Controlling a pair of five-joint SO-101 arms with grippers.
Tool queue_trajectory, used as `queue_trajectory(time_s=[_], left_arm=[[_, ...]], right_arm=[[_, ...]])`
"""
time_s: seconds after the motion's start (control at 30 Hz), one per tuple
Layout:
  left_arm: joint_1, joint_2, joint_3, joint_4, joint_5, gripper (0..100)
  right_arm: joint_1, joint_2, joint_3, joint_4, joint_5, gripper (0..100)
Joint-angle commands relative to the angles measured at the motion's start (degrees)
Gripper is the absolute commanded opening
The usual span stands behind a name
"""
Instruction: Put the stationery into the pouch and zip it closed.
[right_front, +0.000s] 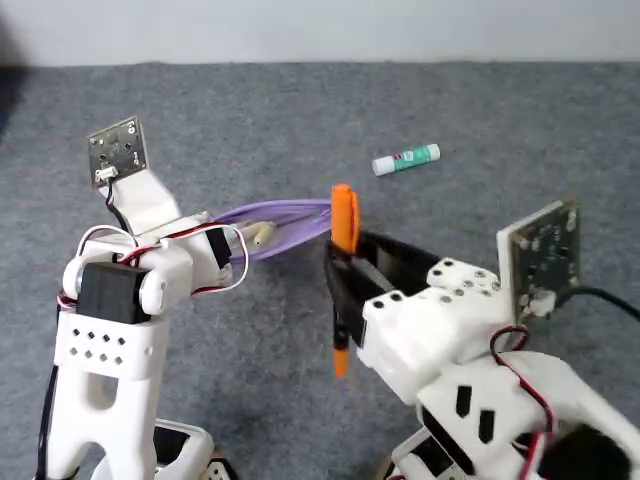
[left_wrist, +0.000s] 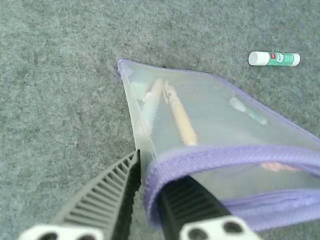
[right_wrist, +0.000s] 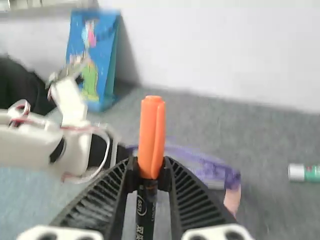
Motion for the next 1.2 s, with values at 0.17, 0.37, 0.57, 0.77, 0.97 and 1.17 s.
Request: queue_trajectory(time_s=[0.17,0.37,0.57,0.77,0.97,1.17], left_arm=[[0.44,0.09,-0.57,-0.97,0.62,1],[0.44,0.09,-0.57,-1.32,0.62,1],[0.18,0.09,-0.57,-1.32,0.62,1],[0.0,-0.09,-0.57,-1.14,0.62,1],[0.0,-0.26,-0.57,-1.14,0.62,1],[0.0,0.0,-0.57,-1.23,0.62,1]], right_arm=[[0.92,-1.8,9.14,-29.49,7.3,0.7],[0.92,3.65,9.32,-41.19,11.34,0.8],[-0.22,12.18,9.41,-49.8,13.45,0.8],[-0.13,13.14,16.97,-53.49,14.07,0.8],[0.13,6.11,34.46,-62.73,20.57,0.8],[2.15,1.54,49.76,-72.13,28.75,0.8]])
